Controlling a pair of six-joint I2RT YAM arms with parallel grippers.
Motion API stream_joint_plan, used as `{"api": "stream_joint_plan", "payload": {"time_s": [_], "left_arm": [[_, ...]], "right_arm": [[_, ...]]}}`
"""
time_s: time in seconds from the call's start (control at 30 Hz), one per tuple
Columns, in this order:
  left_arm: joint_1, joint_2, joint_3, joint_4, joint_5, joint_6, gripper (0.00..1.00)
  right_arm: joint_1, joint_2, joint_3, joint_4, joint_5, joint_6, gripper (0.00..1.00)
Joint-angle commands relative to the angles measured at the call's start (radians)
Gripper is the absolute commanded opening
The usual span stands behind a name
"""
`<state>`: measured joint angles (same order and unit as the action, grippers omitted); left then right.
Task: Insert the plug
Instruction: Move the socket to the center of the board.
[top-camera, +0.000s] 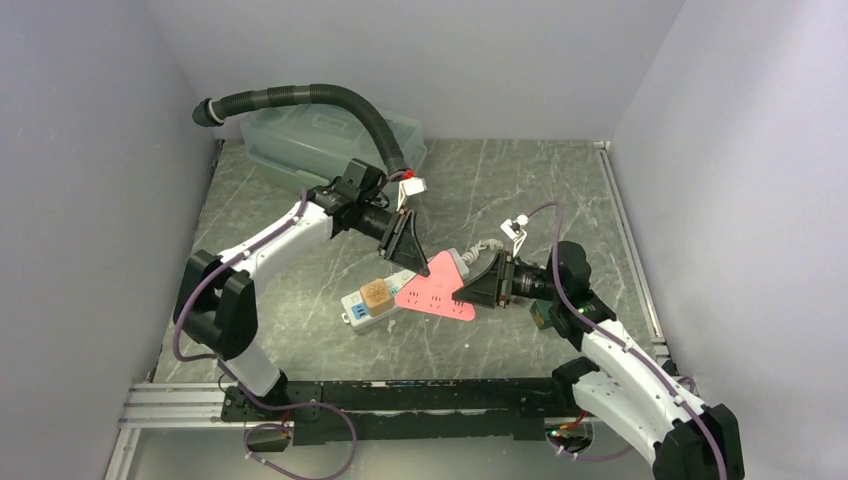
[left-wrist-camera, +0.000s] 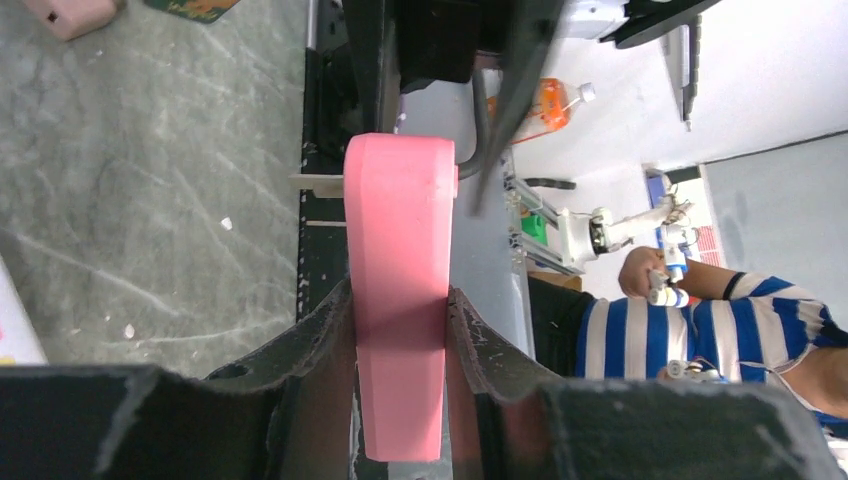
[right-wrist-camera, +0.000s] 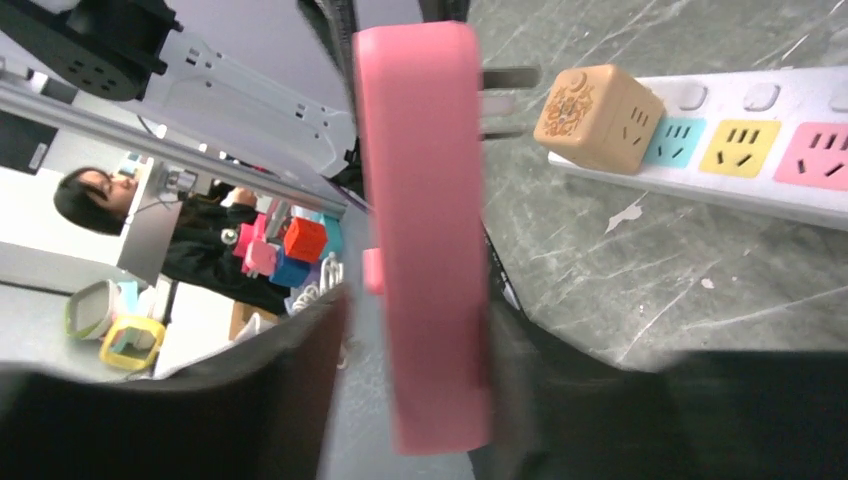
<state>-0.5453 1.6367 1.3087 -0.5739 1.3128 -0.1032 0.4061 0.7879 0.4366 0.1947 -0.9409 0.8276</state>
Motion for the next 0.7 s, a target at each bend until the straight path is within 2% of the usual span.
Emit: {"api": "stream_joint_plan", "payload": {"time_s": [0.0, 0.03, 0.1, 0.2, 0.3, 0.5, 0.67], "left_arm": [[0.001, -0.023, 0.006, 0.117, 0.004, -0.084, 0.11], [0.002, -0.022, 0.004, 0.115, -0.014, -0.084, 0.21], [0.001, -0.013, 0.012, 0.062, -0.077, -0.041, 0.46], [0.002, 0.018, 0.05, -0.09, -0.231, 0.133, 0.96], [0.004, 0.047, 0.05, -0.169, -0.377, 0.262, 1.0], [-0.005, 0.07, 0.013, -0.145, -0.628, 0.32, 1.0], [-0.098, 0.101, -0.014, -0.073, -0.837, 0.35, 1.0]], "right_arm": [[0.001, 0.008, -0.008, 0.166, -0.033, 0.09, 0.33], [0.0, 0.014, 0.002, 0.133, -0.032, 0.075, 0.23], [-0.002, 0.025, 0.035, 0.026, -0.019, 0.016, 0.1], [-0.042, 0.039, 0.098, -0.161, 0.002, -0.084, 0.0], [-0.135, 0.048, 0.148, -0.356, -0.012, -0.175, 0.0], [-0.288, 0.061, 0.268, -0.716, 0.038, -0.378, 0.0], [-0.345, 0.04, 0.306, -0.827, 0.089, -0.407, 0.0]]}}
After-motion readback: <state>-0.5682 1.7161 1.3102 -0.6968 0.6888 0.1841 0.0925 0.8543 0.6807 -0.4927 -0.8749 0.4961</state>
